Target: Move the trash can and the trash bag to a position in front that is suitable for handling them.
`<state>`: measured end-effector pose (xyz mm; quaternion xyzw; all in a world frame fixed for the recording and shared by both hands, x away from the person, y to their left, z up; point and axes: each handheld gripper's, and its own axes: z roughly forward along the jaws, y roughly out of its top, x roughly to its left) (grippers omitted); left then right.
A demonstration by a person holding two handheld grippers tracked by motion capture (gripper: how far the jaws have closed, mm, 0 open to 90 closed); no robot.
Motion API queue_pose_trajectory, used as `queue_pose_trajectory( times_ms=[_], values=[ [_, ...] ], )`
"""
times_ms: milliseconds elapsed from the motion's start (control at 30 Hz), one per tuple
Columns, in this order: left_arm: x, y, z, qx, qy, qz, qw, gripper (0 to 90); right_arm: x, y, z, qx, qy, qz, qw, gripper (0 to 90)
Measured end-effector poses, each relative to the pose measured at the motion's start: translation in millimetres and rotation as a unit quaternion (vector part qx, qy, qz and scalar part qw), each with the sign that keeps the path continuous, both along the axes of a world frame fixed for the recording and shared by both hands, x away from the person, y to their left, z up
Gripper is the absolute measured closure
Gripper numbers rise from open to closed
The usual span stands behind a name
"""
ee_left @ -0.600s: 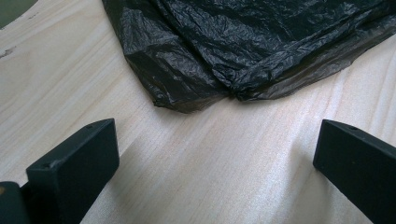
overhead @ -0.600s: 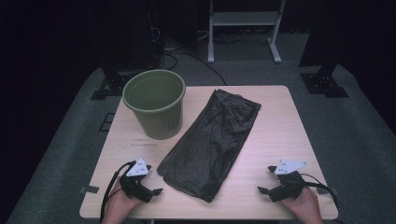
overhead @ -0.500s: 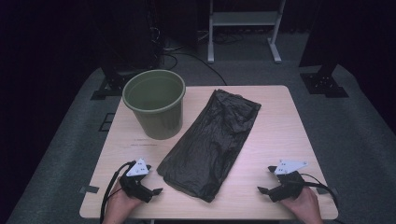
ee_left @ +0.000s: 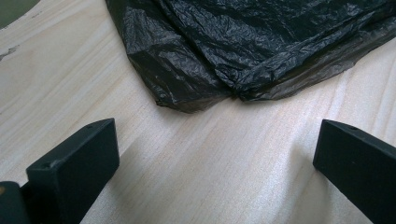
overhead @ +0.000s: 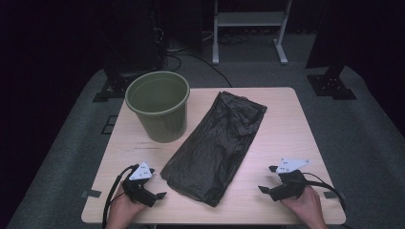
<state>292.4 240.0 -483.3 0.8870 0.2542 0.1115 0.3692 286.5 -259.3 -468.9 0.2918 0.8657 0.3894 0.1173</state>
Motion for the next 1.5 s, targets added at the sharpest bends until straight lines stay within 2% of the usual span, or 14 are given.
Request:
queue_pose_trajectory(
  times_ms=[233,400,433,533,633,667,733,833,867,967,1133,1333,1367,1500],
  values=[
    [0.2,0.1,0.0,0.0,0.0,0.003,1.0,0.0,5.0,14.7,12.2,0.022,0.001,0.013,0.9997,12.2],
    [0.2,0.1,0.0,0.0,0.0,0.003,1.0,0.0,10.0,30.3,16.8,0.024,-0.002,0.029,0.9993,12.2],
    [0.2,0.1,0.0,0.0,0.0,0.004,1.0,0.0,12.5,36.8,16.6,0.038,0.003,0.038,0.9986,12.2],
    [0.2,0.1,-0.1,0.0,0.0,0.004,1.0,0.0,16.5,47.5,16.7,0.025,0.003,0.042,0.9988,12.2],
    [0.2,0.1,0.0,0.0,0.0,0.004,1.0,0.0,22.2,53.0,16.4,0.059,0.009,0.052,0.9969,13.0],
    [0.2,0.1,0.0,0.0,0.0,0.004,1.0,0.0,24.2,53.8,16.0,0.062,0.012,0.051,0.9967,13.0],
    [0.3,0.1,0.0,0.0,0.0,0.004,1.0,0.0,27.3,59.8,16.7,0.041,0.01,0.049,0.9979,13.0],
    [0.2,0.1,-0.1,-0.001,0.0,0.004,1.0,0.0,29.8,67.1,17.8,0.044,0.009,0.056,0.9974,13.0],
    [0.3,0.1,0.0,-0.001,0.0,0.004,1.0,0.0,33.1,77.1,17.2,0.028,0.005,0.06,0.9978,13.0],
    [0.2,0.1,-0.1,0.0,0.0,0.004,1.0,0.0,38.2,87.2,14.4,0.024,0.007,0.067,0.9974,13.0],
    [0.2,0.1,0.0,-0.001,0.0,0.004,1.0,0.0,45.5,97.4,2.5,0.015,0.021,0.068,0.9974,14.2],
    [0.2,0.1,-0.1,-0.001,0.0,0.004,1.0,0.0,47.4,102.2,-9.3,-0.007,0.026,0.064,0.9976,25.5],
    [0.2,0.1,0.0,0.0,0.0,0.004,1.0,0.0,45.8,102.0,-9.9,-0.015,0.013,0.058,0.9981,33.7],
    [0.2,0.1,-0.1,0.0,0.0,0.004,1.0,0.0,42.3,99.8,-8.3,-0.018,0.002,0.059,0.9981,60.3]
  ],
)
